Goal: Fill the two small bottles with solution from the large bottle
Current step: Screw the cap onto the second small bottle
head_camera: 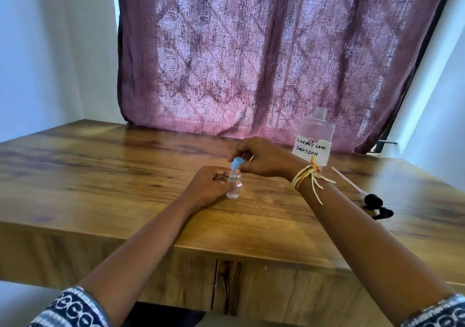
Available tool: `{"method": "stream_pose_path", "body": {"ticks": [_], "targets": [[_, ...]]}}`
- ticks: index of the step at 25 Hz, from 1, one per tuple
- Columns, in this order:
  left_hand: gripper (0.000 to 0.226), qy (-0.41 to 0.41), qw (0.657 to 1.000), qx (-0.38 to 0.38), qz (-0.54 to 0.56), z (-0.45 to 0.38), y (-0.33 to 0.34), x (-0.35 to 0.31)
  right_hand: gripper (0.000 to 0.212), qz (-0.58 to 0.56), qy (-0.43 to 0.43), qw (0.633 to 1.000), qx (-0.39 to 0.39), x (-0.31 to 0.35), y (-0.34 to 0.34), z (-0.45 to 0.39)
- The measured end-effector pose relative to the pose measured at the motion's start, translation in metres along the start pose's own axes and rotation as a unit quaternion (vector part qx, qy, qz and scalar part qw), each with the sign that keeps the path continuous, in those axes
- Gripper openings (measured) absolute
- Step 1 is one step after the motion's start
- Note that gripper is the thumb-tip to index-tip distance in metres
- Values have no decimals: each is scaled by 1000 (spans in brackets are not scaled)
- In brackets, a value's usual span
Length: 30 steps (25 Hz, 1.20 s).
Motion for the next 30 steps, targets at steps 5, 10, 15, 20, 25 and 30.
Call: {"method": "stream_pose_path", "body": {"ticks": [5, 10, 15, 20, 25, 30], "targets": [[25, -2, 1000, -5, -5, 0, 0, 0, 19, -1, 55, 997, -60, -7, 1, -3], [14, -7, 1000, -10, -18, -1, -1, 0, 54, 70, 121, 982, -129, -10, 9, 1], [27, -28, 1000, -5, 6, -2, -1, 3, 36, -186, 80, 969, -141, -16, 14, 2], [25, -28, 1000, 0, -4, -3, 0, 2, 42, -323, 16, 944, -62, -15, 14, 3], [28, -32, 999, -2, -16, 0, 0, 0, 38, -282, 17, 955, -90, -18, 11, 6], [25, -24, 999, -18, -18, 1, -1, -3, 60, -229, 81, 962, -122, -23, 19, 5]]}}
Point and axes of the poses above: each hand's wrist, its own z-axis away from the middle knuckle, its own y-axis out of the palm, x = y × z, the point moved 7 cm from there along -z, towards the middle knuckle, and after that the axes turned 13 degrees about x, right-handed, at the moved point
